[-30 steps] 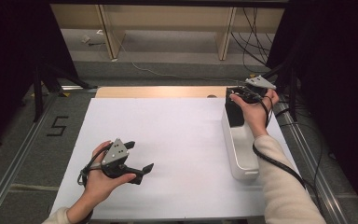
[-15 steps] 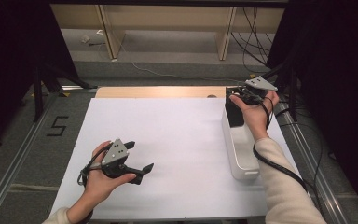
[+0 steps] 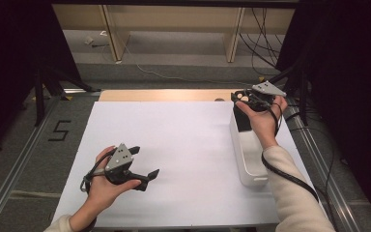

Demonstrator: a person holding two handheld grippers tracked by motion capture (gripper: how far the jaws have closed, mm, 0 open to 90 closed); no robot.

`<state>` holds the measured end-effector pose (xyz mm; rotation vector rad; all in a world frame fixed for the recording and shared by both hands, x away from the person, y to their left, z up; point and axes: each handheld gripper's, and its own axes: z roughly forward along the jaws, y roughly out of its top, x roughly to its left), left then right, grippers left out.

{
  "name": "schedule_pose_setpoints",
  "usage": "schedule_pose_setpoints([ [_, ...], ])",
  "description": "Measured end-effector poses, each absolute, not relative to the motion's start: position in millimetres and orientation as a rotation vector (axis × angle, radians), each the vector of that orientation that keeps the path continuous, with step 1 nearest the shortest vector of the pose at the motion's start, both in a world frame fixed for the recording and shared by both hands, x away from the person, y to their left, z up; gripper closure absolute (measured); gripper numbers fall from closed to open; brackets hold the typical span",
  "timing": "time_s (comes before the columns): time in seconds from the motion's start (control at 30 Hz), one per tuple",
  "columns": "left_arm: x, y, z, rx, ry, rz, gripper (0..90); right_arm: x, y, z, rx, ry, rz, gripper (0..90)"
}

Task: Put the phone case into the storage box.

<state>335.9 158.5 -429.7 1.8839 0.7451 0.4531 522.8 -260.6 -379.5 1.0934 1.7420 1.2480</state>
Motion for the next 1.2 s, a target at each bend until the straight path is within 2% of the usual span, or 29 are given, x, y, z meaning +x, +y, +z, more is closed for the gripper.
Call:
schedule_pose_setpoints([
  [1.2, 336, 158, -429, 1.883, 0.746, 0.454, 0.0, 484, -256, -368, 1.038, 1.808, 1.337, 12.8],
])
